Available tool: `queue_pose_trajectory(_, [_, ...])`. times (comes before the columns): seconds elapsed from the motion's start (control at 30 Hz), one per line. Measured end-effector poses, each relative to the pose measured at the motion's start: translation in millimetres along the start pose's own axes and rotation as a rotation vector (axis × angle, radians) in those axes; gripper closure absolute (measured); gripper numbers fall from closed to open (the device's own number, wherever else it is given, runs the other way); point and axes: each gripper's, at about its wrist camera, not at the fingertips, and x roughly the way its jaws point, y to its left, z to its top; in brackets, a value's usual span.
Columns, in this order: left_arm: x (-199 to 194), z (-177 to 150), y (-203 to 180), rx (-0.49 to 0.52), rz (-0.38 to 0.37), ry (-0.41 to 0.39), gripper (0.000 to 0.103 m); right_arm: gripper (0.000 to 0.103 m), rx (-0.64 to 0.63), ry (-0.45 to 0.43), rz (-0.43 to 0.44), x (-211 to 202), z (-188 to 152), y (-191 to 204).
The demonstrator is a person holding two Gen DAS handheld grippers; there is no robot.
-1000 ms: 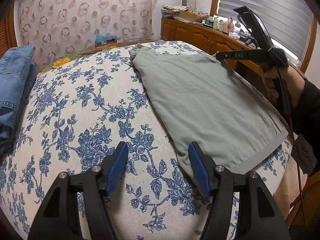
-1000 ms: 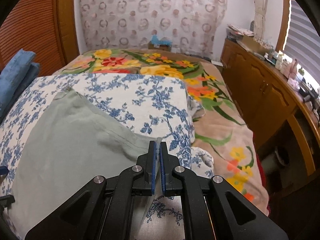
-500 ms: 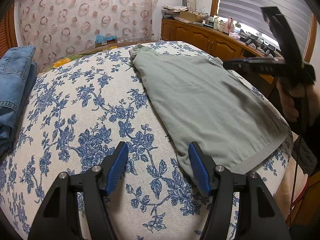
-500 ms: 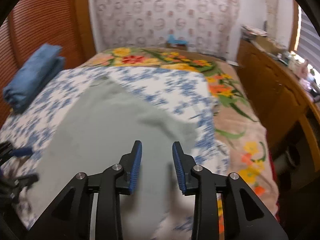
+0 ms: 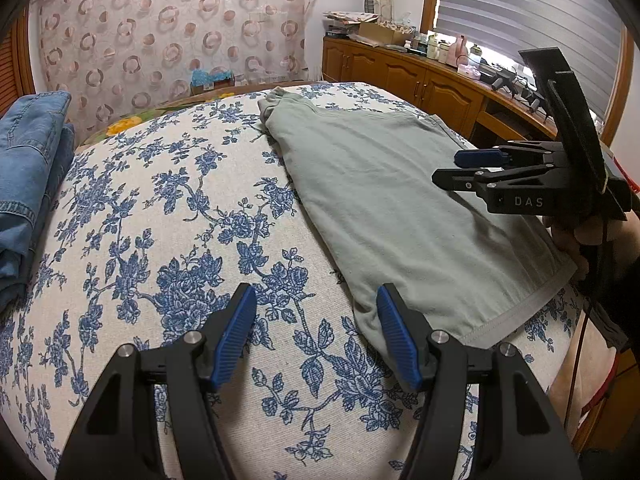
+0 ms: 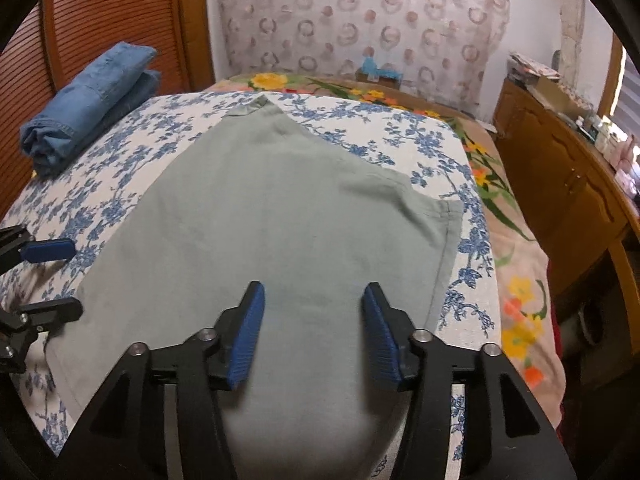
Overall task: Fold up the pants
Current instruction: 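Move the right gripper to the shirt hem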
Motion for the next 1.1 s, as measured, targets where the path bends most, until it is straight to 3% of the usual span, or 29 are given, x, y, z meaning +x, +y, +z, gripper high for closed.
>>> queue_pose_trajectory(0.13, [0, 0, 0, 0.000, 0.000, 0.000, 0.041, 0.039, 0.035, 0.014, -0.014, -2, -2, -3])
queue_pose_trajectory(0.4, [0, 0, 0, 0.000, 0.000, 0.000, 0.041, 0.036, 0.103, 0.050, -0.059, -16, -16, 2])
queue_pose_trajectory(0.9, [0, -1, 0, 0.001, 0.001, 0.000, 0.041, 0.037, 0.135, 0.019, -0.044, -69, -78, 18])
queue_pose_trajectory(1.1, [-2, 0, 1, -0.003, -0.009, 0.014, 0.041, 0.045, 0.175, 0.007, -0.042, -80, -94, 16])
